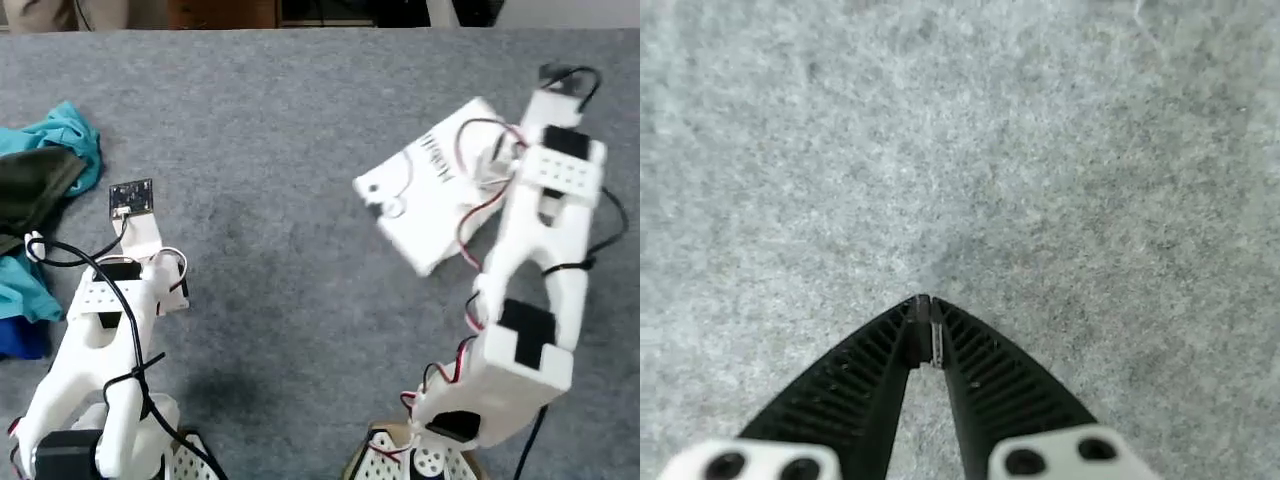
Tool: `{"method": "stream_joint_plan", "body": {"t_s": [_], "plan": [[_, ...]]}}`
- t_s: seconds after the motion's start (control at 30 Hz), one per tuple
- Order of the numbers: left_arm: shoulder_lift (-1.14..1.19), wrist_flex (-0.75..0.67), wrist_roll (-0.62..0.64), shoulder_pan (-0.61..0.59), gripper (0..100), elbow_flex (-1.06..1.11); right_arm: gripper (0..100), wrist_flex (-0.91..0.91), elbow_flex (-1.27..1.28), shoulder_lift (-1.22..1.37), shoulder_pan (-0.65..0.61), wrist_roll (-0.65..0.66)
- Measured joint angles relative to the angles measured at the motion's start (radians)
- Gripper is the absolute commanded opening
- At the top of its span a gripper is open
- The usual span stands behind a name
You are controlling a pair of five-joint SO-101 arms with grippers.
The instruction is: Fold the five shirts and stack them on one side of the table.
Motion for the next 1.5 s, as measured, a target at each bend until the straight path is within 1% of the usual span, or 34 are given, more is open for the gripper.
{"method": "stream_joint_plan", "body": {"t_s": [0.13,0.3,0.43,0.47,0.5,0.6,0.67,0.7,0.73,0.83,0.93,1.0,1.07,1.13,1.17,1.23,1.33,1.5], "plan": [[0.0,0.0,0.0,0.0,2,0.0,0.2,-0.006,-0.092,0.106,0.1,0.061],[0.0,0.0,0.0,0.0,2,0.0,0.2,-0.006,-0.146,0.23,0.218,0.15],[0.0,0.0,0.0,0.0,2,0.0,0.6,-0.006,-0.15,0.249,0.252,0.227],[0.0,0.0,0.0,0.0,2,0.0,3.0,-0.006,-0.15,0.249,0.252,0.239],[0.0,0.0,0.0,0.0,2,0.0,8.1,-0.006,-0.15,0.249,0.252,0.249],[0.0,0.0,0.0,0.0,2,0.0,30.2,0.011,-0.155,0.249,0.252,0.261],[0.0,0.0,0.0,0.0,2,0.0,42.6,0.038,-0.163,0.25,0.252,0.255],[0.0,0.0,0.0,0.0,2,0.0,46.7,0.057,-0.173,0.25,0.253,0.255],[0.0,0.0,0.0,0.0,2,0.0,48.2,0.08,-0.186,0.25,0.253,0.269],[0.0,0.0,0.0,0.0,2,0.0,44.3,0.166,-0.227,0.232,0.253,0.318],[0.0,0.0,0.0,0.0,2,0.0,35.2,0.252,-0.288,0.18,0.253,0.324],[0.0,0.0,0.0,-0.002,2,0.0,26.6,0.299,-0.325,0.144,0.253,0.324],[0.0,0.02,0.0,-0.017,2,-0.002,15.3,0.325,-0.341,0.127,0.253,0.324],[-0.002,0.072,0.0,-0.028,2,-0.023,2.4,0.333,-0.341,0.124,0.253,0.324],[-0.011,0.103,0.0,-0.037,2,-0.043,0.0,0.333,-0.341,0.124,0.253,0.324],[-0.04,0.161,0.0,-0.058,2,-0.087,3.9,0.301,-0.342,0.146,0.253,0.313],[-0.12,0.235,-0.034,-0.089,2,-0.137,4.1,0.224,-0.342,0.236,0.27,0.281],[-0.324,0.338,-0.12,-0.152,2,-0.144,4.1,0.187,-0.394,0.422,0.308,0.275]]}}
